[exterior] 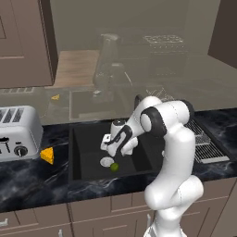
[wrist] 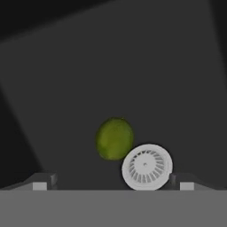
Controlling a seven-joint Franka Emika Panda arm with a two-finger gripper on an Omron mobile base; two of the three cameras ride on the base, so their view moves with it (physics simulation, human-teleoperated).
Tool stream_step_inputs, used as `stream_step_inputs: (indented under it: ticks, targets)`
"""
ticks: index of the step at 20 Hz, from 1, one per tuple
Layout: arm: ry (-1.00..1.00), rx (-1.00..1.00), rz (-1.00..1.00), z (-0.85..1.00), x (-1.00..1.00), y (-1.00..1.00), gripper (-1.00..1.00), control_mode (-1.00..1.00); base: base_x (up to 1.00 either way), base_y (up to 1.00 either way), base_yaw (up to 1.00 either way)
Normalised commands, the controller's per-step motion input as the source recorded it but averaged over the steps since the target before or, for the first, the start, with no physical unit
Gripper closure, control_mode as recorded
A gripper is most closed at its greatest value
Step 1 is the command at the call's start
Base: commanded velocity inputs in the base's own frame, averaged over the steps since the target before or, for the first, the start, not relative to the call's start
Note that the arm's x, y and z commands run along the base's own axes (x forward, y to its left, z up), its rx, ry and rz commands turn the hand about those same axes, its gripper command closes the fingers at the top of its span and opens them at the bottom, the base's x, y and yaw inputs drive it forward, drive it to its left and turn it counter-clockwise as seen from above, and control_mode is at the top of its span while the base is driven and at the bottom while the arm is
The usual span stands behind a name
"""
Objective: Turn on the sink faucet. Then move the lime from the counter to the sink. Turn off the sink. Move the vegetable from the sink to the pot next to the stove. Finally move the pot to the front left burner.
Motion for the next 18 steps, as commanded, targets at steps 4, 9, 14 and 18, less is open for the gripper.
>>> stream_step_inputs:
  ticks: [4,9,14,18]
  targets:
    - [0.0,-0.02,0.0,-0.27,0.01,0.03,-1.0,-1.0,0.0,0.0,0.0]
    - [0.0,-0.01,0.0,-0.3,0.0,0.0,-1.0,-1.0,0.0,0.0,0.0]
    - [0.0,-0.01,0.0,-0.3,0.0,0.0,-1.0,-1.0,0.0,0.0,0.0]
    - [0.0,-0.01,0.0,-0.32,0.0,0.0,-1.0,-1.0,0.0,0.0,0.0]
